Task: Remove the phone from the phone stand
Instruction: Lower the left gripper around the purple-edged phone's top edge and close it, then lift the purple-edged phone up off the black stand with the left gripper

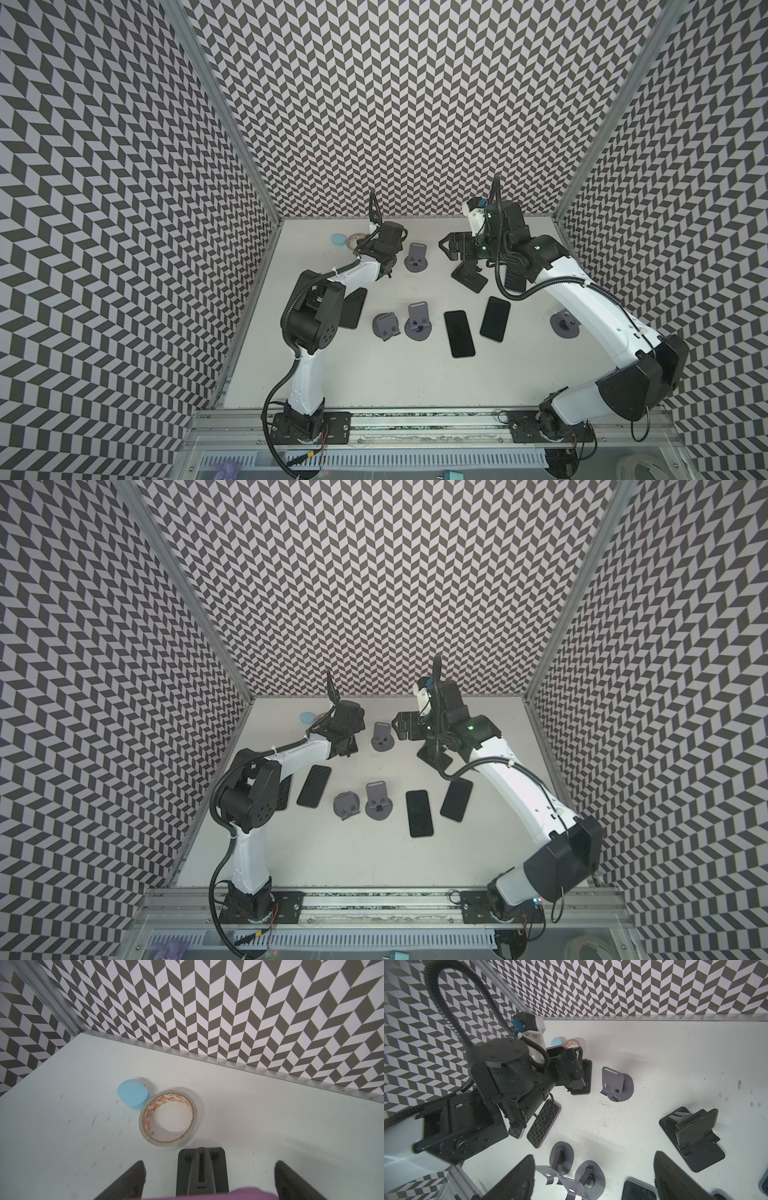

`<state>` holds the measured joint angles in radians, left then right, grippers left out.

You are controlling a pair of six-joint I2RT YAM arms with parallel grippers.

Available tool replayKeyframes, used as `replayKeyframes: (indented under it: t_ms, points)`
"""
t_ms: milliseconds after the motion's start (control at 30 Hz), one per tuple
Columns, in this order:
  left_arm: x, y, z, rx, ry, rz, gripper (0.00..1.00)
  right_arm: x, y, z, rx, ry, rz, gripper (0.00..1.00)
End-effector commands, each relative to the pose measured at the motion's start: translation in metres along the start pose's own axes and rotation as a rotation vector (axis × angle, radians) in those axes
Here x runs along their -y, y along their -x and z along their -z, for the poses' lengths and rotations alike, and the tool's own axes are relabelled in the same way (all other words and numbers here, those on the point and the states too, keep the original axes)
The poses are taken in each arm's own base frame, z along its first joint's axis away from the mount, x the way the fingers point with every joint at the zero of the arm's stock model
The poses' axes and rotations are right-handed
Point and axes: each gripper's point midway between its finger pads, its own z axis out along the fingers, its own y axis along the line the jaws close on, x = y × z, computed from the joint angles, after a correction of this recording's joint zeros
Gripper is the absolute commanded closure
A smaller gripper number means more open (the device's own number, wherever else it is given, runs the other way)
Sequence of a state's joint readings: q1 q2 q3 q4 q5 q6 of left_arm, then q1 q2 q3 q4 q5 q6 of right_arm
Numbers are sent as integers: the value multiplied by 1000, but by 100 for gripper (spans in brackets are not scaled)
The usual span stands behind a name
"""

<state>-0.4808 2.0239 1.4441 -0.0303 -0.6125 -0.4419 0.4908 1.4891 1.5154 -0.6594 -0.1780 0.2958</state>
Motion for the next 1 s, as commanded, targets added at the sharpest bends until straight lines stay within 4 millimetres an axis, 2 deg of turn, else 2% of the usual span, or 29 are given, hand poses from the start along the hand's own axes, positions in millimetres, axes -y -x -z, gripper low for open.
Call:
replayKeyframes:
  t_ms: [0,400,667,967]
  points:
    - [-1,12,-4,32,21,30,4,-6,3,-2,10,23,18,13]
    - [-4,5,-11,19,33,28,9,-6,-1,0,4,18,30,13]
    - [-5,13,-11,31,24,31,16,-4,0,3,14,10,39,13]
    - [-7,14,-14,28,21,32,24,-5,3,2,18,9,42,14]
